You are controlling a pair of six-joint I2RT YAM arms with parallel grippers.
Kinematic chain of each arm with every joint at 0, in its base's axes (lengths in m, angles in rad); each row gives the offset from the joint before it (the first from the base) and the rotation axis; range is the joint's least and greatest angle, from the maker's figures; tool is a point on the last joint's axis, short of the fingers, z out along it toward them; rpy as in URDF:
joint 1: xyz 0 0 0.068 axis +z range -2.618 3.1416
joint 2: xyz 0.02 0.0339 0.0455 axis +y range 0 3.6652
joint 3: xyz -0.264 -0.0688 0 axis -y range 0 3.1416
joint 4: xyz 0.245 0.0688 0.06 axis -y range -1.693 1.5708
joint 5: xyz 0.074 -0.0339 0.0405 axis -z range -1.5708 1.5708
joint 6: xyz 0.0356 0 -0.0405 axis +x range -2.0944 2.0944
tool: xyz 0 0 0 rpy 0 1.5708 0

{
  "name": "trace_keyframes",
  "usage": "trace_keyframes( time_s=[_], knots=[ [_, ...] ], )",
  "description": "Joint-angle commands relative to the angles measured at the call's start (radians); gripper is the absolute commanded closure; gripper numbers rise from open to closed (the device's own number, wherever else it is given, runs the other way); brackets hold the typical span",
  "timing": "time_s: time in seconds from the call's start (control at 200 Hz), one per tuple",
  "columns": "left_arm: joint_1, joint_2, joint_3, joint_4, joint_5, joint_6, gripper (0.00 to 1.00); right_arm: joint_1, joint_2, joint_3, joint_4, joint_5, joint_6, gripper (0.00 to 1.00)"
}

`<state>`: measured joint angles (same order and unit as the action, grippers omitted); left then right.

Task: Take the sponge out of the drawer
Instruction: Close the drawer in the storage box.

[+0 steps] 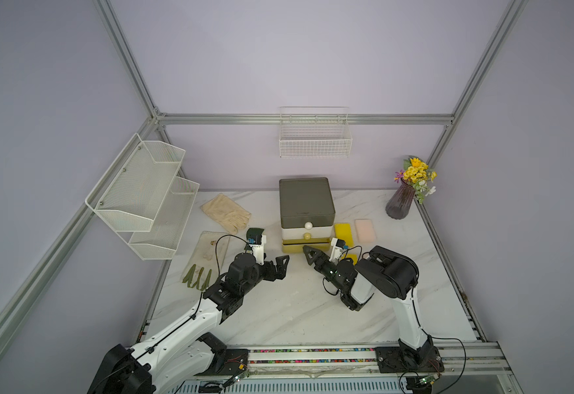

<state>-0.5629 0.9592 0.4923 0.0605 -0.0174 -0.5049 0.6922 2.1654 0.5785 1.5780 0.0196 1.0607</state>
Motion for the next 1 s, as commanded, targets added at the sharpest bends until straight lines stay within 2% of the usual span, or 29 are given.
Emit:
trace_keyframes(
  time_s=[0.0, 0.53, 0.995],
  knots=[
    [0.006, -0.02, -0.008, 0.016, -0.016, -0.001, 0.0, 0.014, 0.02, 0.021, 0.083, 0.048, 0.031, 0.14],
    [0.006, -0.032, -0.019, 0.017, -0.013, -0.011, 0.0, 0.073, 0.088, 0.086, 0.153, 0.297, 0.159, 0.14],
    [0.006, -0.066, -0.036, 0.003, -0.025, -0.012, 0.0, 0.104, 0.178, 0.174, 0.218, 0.41, 0.241, 0.14]
  ],
)
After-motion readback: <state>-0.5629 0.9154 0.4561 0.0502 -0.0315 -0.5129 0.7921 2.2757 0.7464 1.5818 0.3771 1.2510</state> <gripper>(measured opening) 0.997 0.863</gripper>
